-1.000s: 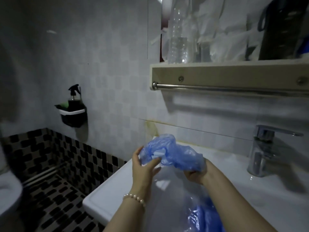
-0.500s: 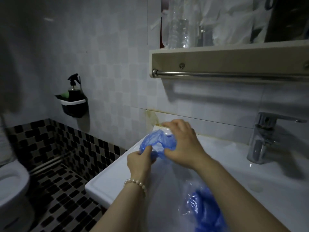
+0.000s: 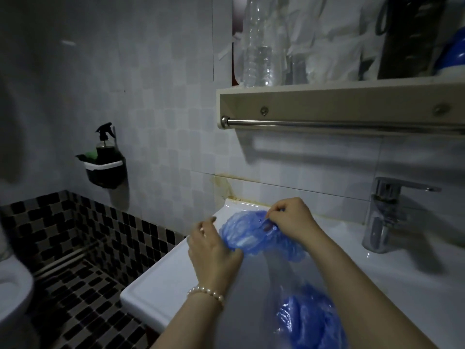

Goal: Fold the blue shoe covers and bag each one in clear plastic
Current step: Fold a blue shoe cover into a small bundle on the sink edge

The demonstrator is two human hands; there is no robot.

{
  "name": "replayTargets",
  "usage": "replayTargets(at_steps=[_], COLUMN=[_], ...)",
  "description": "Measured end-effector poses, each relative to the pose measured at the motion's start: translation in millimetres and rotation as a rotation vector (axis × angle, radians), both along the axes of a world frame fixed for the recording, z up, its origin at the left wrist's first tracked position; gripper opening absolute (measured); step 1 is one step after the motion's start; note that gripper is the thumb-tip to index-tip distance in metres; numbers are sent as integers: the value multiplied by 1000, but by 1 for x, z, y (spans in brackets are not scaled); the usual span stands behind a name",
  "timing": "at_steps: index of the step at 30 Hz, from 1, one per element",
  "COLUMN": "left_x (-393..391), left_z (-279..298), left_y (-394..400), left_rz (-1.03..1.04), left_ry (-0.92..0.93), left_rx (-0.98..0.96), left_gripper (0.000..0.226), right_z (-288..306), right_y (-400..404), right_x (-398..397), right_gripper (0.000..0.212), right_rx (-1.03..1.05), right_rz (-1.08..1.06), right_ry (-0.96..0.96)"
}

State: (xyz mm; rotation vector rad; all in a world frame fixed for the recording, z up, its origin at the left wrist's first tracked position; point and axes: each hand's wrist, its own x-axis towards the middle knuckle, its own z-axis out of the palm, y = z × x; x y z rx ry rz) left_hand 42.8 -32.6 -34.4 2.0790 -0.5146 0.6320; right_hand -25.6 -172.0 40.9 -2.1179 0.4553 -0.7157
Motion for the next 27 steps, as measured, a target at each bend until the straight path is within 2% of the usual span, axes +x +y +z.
replayTargets(at_steps=[1, 3, 5, 7, 9, 11, 13, 14, 16, 18, 20, 24, 27], left_x=[1, -6, -12, -15, -10, -7, -6, -2, -2, -3, -7, -18, -23], left_z=[-1, 5, 16, 26, 39, 53, 60, 62, 74, 90, 105, 112, 117], left_y=[-3, -5, -2, 7, 20, 37, 49, 54, 60, 62, 63, 61, 66], left_rz=[13, -99, -223, -300, -357, -463, -537, -552, -490, -301, -133, -19, 89], left_ry=[-140, -271, -310, -274, -271, -457, -589, -629, -565, -535, -514, -337, -272], left_rx=[52, 128, 137, 208, 461, 644, 815, 886, 951, 947, 1011, 1119, 1076], left_gripper=[74, 59, 33, 28, 20, 13, 17, 17, 9, 17, 16, 12, 11], right_z=[1, 4, 8, 13, 18, 20, 21, 20, 18, 16, 13, 5, 1], right_y=[4, 11, 11, 3, -10, -19, -19, -17, -8, 6, 23, 45, 51], right_x=[0, -2, -5, -9, -15, -22, -26, -25, -20, -15, -11, -9, -10], right_gripper=[28, 26, 20, 17, 25, 36, 46, 52, 53, 36, 25, 44, 35], right_rx=[-1, -18, 13, 89, 141, 193, 193, 135, -127, -485, -711, -877, -968], right_rz=[29, 85, 123, 88, 9, -21, 15, 41, 36, -85, -222, -347, -322], right_ry=[39, 95, 129, 88, 6, -52, -88, -88, 29, 187, 232, 270, 375])
